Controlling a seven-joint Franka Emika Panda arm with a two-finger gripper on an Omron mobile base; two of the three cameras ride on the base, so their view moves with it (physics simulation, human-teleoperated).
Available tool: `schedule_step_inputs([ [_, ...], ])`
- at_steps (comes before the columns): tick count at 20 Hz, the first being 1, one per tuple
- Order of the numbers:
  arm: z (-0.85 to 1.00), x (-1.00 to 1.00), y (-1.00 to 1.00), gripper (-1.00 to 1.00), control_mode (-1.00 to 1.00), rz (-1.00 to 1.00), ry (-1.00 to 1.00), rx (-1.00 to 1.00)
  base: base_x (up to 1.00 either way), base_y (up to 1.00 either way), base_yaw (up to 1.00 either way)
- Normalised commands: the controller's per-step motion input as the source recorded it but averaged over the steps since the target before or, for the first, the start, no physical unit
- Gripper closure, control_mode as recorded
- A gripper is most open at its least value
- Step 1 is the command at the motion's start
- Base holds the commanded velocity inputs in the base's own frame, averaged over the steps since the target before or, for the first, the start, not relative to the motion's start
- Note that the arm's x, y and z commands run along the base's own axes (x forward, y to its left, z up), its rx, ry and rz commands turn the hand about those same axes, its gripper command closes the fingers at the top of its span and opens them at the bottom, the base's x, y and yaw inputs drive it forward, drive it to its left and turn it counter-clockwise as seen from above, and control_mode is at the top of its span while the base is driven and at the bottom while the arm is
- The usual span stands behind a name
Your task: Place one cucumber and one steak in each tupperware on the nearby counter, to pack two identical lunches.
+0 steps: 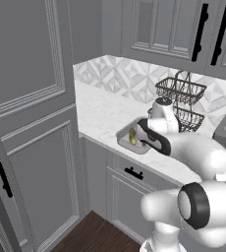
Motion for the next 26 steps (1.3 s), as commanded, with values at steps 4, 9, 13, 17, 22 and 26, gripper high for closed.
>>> schedule_step_inputs([
  [4, 0.09, -0.51, 0.02, -1.00, -1.00, 0.01, -0.13, 0.12, 0.00, 0.00, 0.00],
  [9, 0.38, -0.71, 0.10, -1.00, -1.00, 0.00, 0.00, 0.00, 0.00, 0.00, 0.00],
  [13, 0.36, -0.76, 0.35, -1.00, -1.00, 0.00, 0.00, 0.00, 0.00, 0.00, 0.00],
  [17, 0.29, -0.53, 0.47, -1.00, -1.00, -0.04, 0.01, -0.01, 0.00, 0.00, 0.00],
  [22, 0.28, -0.65, 0.12, -1.00, -1.00, -0.07, 0.03, 0.00, 0.00, 0.00, 0.00],
  [26, 0.13, -0.53, 0.00, -1.00, -1.00, 0.00, 0.03, 0.00, 0.00, 0.00, 0.00],
])
